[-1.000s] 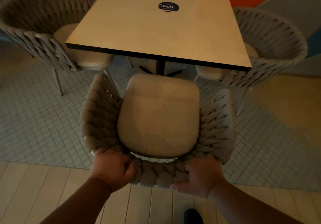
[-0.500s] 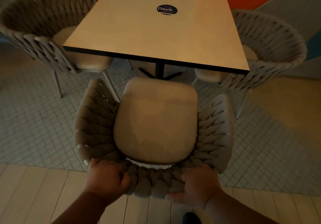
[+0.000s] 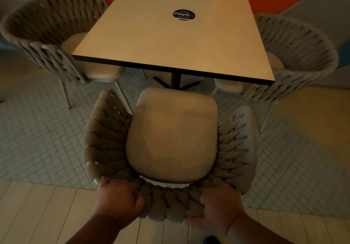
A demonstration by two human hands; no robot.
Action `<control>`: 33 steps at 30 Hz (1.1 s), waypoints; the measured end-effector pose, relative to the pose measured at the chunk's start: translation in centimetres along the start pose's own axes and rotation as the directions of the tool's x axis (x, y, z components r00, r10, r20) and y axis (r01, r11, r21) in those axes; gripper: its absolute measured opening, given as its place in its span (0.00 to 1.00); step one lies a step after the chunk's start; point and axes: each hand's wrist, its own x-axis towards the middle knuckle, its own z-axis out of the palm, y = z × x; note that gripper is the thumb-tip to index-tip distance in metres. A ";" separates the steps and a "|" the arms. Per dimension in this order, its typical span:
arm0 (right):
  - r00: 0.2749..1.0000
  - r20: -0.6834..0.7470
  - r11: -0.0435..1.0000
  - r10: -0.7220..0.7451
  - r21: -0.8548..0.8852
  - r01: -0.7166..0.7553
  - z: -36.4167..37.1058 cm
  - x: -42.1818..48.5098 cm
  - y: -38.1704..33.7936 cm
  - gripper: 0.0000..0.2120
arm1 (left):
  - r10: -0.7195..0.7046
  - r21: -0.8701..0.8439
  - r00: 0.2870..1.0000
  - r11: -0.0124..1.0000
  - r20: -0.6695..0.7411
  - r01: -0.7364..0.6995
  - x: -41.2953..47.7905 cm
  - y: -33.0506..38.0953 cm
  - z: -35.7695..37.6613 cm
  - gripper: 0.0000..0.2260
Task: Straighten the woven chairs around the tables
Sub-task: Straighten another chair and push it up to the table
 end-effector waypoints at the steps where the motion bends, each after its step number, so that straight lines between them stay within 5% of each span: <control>1: 1.000 -0.026 1.000 -0.001 -0.013 0.000 -0.1 0.0 -0.2 0.38 | 0.002 0.023 1.000 1.000 0.010 -0.003 0.1 -0.2 0.2 0.10; 7: 0.957 0.287 0.992 0.046 0.100 -0.078 -1.7 0.1 -0.5 0.49 | -0.048 0.096 0.990 0.995 0.131 0.036 0.4 -1.0 0.5 0.18; 10: 0.954 0.287 0.984 0.087 0.122 -0.126 -2.5 0.0 -0.8 0.41 | -0.082 0.076 0.964 0.995 0.251 0.065 0.9 -0.6 -0.4 0.27; 15: 0.886 0.433 0.870 0.168 0.357 -0.339 -5.3 -0.9 -1.0 0.41 | -0.153 -0.170 0.959 0.966 0.239 0.197 -0.2 -0.4 -5.3 0.43; 18: 0.936 0.272 0.855 0.223 0.405 -0.322 -9.9 -1.7 -1.3 0.55 | -0.128 -0.100 0.987 0.986 0.093 0.137 -0.5 -0.4 -11.7 0.44; 22: 0.973 -0.034 0.912 0.228 0.356 -0.202 -18.7 -2.0 -1.6 0.50 | -0.101 -0.077 0.994 0.992 -0.044 0.098 -0.4 0.1 -21.0 0.42; 24: 0.970 -0.120 0.936 0.213 0.310 -0.167 -23.5 -1.9 -1.7 0.55 | -0.093 -0.050 0.988 0.995 -0.126 0.087 -0.5 0.6 -25.2 0.40; 33: 0.908 -0.410 0.973 0.086 0.229 0.011 -37.7 -1.9 -3.3 0.47 | -0.115 -0.049 0.920 0.993 -0.374 0.105 -2.6 0.4 -38.6 0.38</control>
